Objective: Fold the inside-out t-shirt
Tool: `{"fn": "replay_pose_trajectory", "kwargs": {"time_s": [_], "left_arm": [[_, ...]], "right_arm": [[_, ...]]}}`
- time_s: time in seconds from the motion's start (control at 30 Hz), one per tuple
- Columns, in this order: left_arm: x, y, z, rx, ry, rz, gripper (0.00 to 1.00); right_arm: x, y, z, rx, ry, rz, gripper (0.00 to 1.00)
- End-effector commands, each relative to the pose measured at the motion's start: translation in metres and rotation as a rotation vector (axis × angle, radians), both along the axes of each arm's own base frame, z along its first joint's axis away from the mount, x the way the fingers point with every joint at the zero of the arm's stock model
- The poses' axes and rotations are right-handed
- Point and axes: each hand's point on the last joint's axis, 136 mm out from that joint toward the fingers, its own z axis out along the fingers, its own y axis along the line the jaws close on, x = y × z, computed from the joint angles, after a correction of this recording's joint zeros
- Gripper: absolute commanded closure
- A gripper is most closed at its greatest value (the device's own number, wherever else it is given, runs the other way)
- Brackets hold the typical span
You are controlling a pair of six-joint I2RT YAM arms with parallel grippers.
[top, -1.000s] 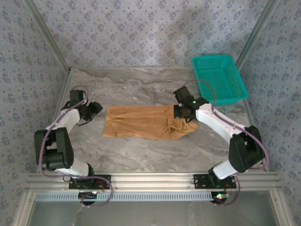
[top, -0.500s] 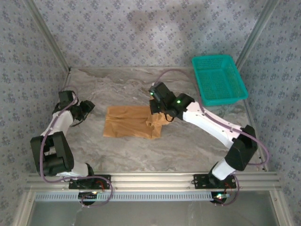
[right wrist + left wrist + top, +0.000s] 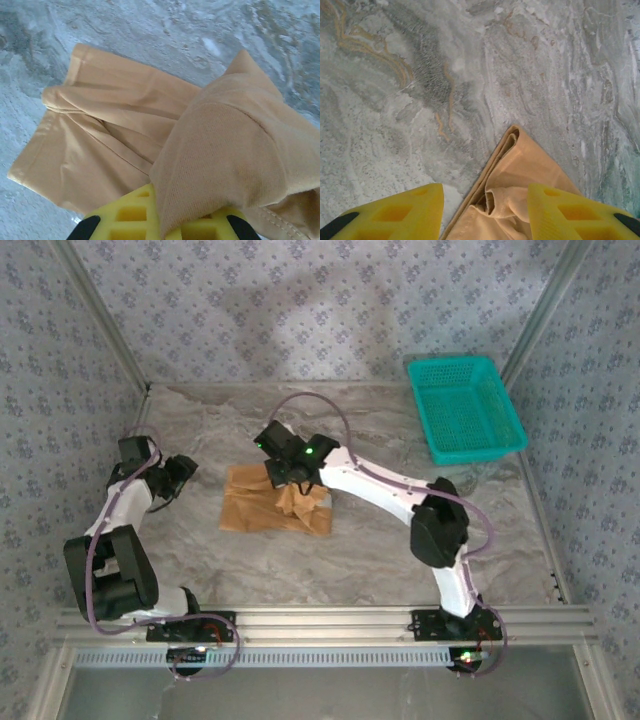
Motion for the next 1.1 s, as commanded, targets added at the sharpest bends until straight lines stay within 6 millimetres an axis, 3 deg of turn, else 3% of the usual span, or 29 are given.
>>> {"fn": "replay_pose_trajectory", "kwargs": {"time_s": [0.0,0.23,0.27,0.37,0.4,0.5,0.57,0.67,0.77,0.83,0.93,1.07], "left_arm": [[-0.006,-0.001,0.004,-0.026,-0.01,0.003,0.53],[-0.01,0.006,0.002,-0.04,-0.023,0.045,0.53],[-0.01,0.007,0.002,-0.042,-0.028,0.051,0.53],[-0.012,0.008,-0.001,-0.042,-0.021,0.056,0.53],[-0.012,0.009,-0.002,-0.04,-0.021,0.057,0.53],[-0.013,0.009,-0.002,-0.033,-0.022,0.059,0.53],[-0.016,0.009,0.001,-0.018,-0.027,0.055,0.53],[-0.021,0.003,0.012,0.032,-0.038,0.028,0.53],[-0.023,-0.022,0.029,0.083,-0.057,-0.054,0.53],[-0.025,-0.051,0.039,0.117,-0.067,-0.131,0.53],[-0.029,-0.099,0.048,0.124,-0.089,-0.243,0.53],[-0.032,-0.16,0.054,0.042,-0.142,-0.34,0.53]], "right_arm": [[-0.004,0.025,-0.011,-0.008,0.046,0.012,1.0],[-0.016,0.071,-0.032,0.007,0.133,0.082,0.98],[-0.019,0.077,-0.031,0.018,0.147,0.096,0.92],[-0.03,0.09,-0.016,0.065,0.168,0.128,0.48],[-0.034,0.091,-0.005,0.082,0.163,0.138,0.4],[-0.045,0.081,0.025,0.102,0.145,0.148,0.35],[-0.046,0.065,0.041,0.098,0.108,0.134,0.35],[-0.039,0.025,0.046,0.1,0.076,0.074,0.4],[-0.02,-0.013,0.022,0.171,0.129,-0.015,0.67],[0.002,-0.034,-0.002,0.234,0.17,-0.064,0.84],[0.022,-0.049,-0.039,0.272,0.259,-0.109,0.91],[0.035,-0.05,-0.074,0.262,0.317,-0.142,0.96]]}}
